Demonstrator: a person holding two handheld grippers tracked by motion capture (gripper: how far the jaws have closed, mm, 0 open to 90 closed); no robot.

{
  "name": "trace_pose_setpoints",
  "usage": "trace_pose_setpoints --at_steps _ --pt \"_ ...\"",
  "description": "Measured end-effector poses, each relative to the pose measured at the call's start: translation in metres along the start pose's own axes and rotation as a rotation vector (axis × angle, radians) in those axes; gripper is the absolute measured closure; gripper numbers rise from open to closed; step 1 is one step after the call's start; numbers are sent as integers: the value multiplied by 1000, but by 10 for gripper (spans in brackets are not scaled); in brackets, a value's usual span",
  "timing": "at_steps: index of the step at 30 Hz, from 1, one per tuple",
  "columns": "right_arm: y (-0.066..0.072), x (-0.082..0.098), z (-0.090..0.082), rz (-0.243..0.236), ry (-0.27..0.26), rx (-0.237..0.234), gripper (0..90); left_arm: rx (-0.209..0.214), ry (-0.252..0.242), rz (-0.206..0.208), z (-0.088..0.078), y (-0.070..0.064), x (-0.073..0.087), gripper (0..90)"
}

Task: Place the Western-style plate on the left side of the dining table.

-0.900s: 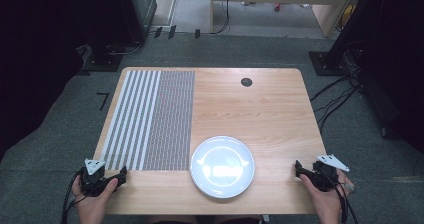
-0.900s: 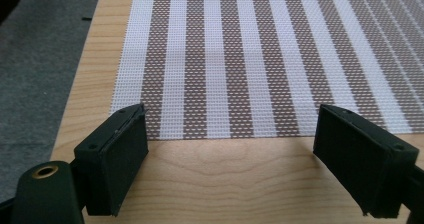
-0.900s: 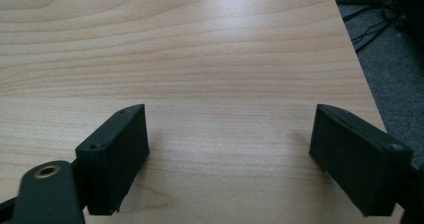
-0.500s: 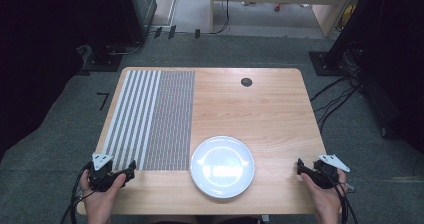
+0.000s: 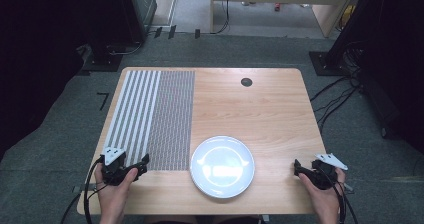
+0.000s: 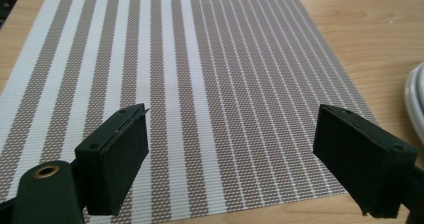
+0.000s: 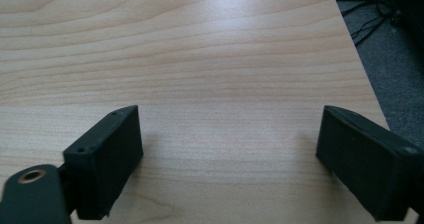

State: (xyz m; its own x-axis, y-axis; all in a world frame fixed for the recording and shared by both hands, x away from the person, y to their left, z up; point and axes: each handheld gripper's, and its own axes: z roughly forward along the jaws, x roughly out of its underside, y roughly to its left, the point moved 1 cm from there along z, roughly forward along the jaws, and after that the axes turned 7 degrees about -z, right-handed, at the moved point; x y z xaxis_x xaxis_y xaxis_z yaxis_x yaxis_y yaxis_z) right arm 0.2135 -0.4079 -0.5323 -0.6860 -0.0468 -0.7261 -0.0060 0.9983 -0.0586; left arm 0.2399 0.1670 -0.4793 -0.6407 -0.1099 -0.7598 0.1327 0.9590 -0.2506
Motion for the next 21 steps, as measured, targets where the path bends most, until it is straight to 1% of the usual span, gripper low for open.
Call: trace_pose_setpoints --at_steps 1,4,6,8,9,12,13,14,16,17,18,20,21 --pt "0 0 0 -4 2 -5 84 11 -8 -9 -2 -1 -1 146" --pt "1 -1 1 1 10 1 51 24 -13 -4 -4 -5 -1 145" --pt "1 -1 1 8 12 9 50 26 -14 -1 -4 -6 -1 146" --pt "4 0 0 5 7 19 60 33 -10 6 -3 -9 -1 145" --pt "6 -1 -1 -6 -1 12 61 40 0 14 -1 -11 1 145" --pt "10 -3 -4 -6 -16 9 68 51 5 19 1 -15 2 145" --pt "14 -5 -6 -7 -35 12 92 57 9 32 2 -19 3 145" --pt "14 -5 -6 -7 -35 12 92 57 9 32 2 -19 3 145" --pt "17 -7 -9 -4 -44 12 109 67 17 44 4 -23 5 145" --pt "22 -8 -10 -5 -52 -3 108 80 24 49 5 -27 6 145" --pt "22 -8 -10 -5 -52 -3 108 80 24 49 5 -27 6 145" --pt "28 -10 -12 -15 -59 -16 109 91 24 50 6 -31 6 145" --pt "35 -12 -14 -24 -70 -29 109 96 25 55 6 -33 7 145"
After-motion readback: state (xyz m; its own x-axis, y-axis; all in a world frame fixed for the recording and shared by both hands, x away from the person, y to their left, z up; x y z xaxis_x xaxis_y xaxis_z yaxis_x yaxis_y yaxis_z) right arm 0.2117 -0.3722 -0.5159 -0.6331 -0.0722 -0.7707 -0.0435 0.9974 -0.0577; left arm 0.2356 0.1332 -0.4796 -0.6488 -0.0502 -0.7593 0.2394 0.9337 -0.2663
